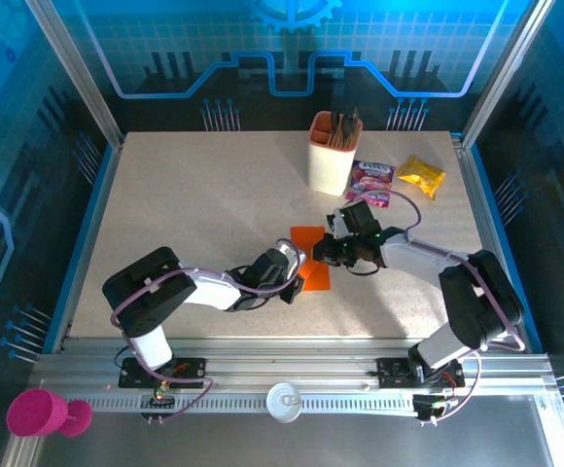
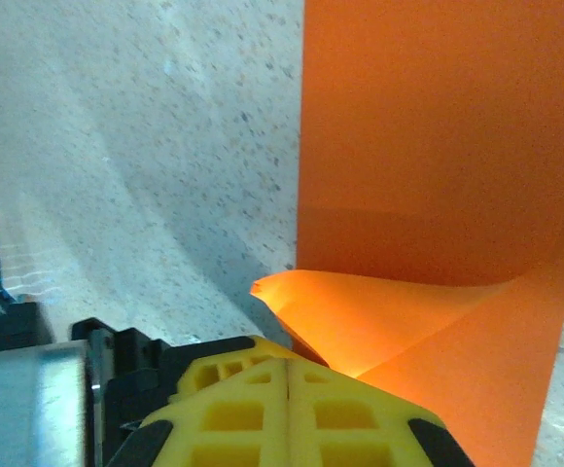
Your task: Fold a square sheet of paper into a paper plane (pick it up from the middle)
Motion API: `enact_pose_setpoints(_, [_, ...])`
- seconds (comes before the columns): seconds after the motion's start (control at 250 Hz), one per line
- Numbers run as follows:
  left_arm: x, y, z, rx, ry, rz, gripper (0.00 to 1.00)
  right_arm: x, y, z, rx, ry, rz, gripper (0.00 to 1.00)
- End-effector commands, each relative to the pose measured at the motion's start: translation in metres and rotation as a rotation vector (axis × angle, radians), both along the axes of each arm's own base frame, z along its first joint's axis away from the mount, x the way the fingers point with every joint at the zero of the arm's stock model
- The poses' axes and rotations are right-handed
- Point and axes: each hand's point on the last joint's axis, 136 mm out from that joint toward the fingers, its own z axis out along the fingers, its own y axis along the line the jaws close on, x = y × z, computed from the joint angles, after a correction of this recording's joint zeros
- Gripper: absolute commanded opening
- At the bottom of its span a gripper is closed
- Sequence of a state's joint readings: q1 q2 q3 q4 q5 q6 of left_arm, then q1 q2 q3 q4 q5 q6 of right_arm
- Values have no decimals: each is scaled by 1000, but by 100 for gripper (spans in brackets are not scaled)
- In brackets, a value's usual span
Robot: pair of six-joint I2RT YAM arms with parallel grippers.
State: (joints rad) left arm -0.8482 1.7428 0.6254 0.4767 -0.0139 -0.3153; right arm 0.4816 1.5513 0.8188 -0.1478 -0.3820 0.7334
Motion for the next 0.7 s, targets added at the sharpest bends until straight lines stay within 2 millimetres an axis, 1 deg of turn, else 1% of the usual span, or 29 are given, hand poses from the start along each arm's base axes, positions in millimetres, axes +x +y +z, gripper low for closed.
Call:
enact_pose_setpoints(0.0, [-11, 16, -29, 85, 71, 11, 0, -8, 14, -17, -6, 36, 17, 0])
enact_pose_setpoints(0.12, [-11, 16, -30, 86, 69, 10, 0, -14, 30, -31, -16, 59, 47, 0])
enact_pose_setpoints(0.208, [-11, 15, -30, 88, 70, 8, 0, -16, 34, -44, -29, 83, 51, 0])
enact_pose_setpoints(0.296, [-12, 16, -32, 90, 76, 5, 0, -17, 27, -60, -57, 109, 39, 0])
enact_pose_setpoints(0.375, [-15, 16, -33, 92, 82, -4, 0, -16, 20, -70, -70, 126, 26, 0])
enact_pose_setpoints(0.531, [-18, 20, -38, 108, 91, -9, 0, -8, 5, -79, -75, 139, 2, 0])
enact_pose_setpoints(0.695, [-23, 25, -43, 124, 103, -12, 0, 1, -3, -78, -64, 134, -8, 0])
